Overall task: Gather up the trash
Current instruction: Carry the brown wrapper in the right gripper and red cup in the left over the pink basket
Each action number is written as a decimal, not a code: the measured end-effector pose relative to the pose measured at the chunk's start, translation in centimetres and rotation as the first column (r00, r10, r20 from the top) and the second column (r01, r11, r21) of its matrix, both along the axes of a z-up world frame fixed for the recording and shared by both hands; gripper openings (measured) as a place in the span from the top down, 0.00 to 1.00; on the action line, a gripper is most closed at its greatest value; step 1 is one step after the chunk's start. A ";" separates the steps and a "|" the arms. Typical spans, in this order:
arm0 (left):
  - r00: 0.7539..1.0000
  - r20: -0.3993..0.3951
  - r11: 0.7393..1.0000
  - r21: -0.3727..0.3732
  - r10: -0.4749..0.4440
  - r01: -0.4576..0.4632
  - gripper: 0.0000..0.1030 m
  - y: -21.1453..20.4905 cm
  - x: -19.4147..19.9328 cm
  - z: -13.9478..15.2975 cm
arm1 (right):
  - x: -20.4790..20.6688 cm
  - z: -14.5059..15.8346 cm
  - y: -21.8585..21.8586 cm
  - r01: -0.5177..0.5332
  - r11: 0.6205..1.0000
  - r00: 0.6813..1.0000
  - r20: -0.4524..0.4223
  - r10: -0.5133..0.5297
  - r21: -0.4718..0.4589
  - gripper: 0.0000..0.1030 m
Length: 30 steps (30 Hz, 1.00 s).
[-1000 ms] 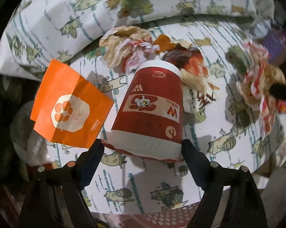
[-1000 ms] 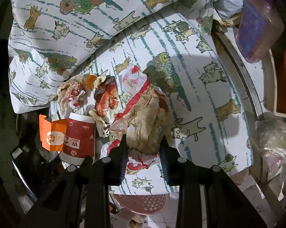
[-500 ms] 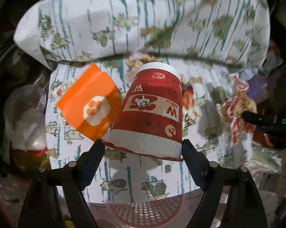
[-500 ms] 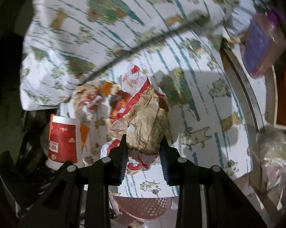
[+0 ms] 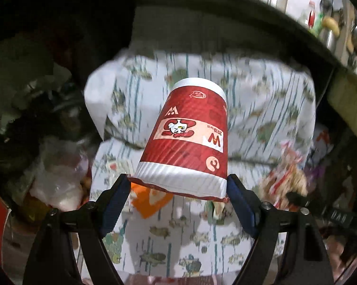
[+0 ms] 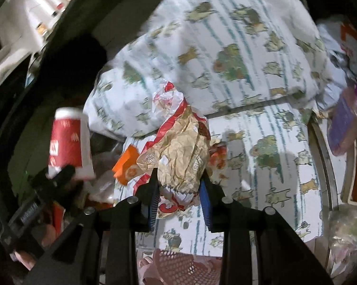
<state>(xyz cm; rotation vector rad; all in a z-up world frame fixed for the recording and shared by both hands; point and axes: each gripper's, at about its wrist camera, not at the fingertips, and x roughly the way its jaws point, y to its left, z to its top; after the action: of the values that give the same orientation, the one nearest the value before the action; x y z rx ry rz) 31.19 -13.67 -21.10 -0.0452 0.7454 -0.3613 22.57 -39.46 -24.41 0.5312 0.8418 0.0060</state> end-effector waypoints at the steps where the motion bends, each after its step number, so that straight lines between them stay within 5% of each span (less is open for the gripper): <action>1: 1.000 0.004 1.000 -0.001 0.005 -0.005 0.19 0.2 0.0 0.2 | -0.2 0.0 0.7 -0.013 1.000 1.000 0.003 0.013 -0.020 0.71; 7: 0.997 0.053 0.997 0.057 0.052 -0.055 0.19 1.3 -0.9 0.7 | -0.4 -0.7 3.7 -0.075 0.993 0.997 0.001 0.075 -0.088 0.71; 21: 0.985 0.065 0.986 0.024 0.161 -0.163 0.19 9.0 -2.2 2.0 | -1.0 -1.4 9.7 -0.152 0.966 0.988 -0.032 0.149 -0.208 0.71; 26: 0.959 0.118 0.964 0.037 0.258 -0.264 0.19 10.9 -4.2 4.0 | -1.6 1.7 12.7 -0.187 0.944 0.980 0.019 0.200 -0.271 0.71; 30: 0.967 0.071 0.969 -0.055 0.246 -0.242 0.19 12.0 -6.8 5.1 | -3.6 4.9 13.6 -0.202 0.939 0.972 0.061 0.228 -0.280 0.71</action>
<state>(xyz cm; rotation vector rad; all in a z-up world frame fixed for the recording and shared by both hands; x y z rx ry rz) 24.36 -1.68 -15.99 -0.1639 0.6465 -0.1437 18.93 -25.88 -19.55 0.1766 0.7910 0.1137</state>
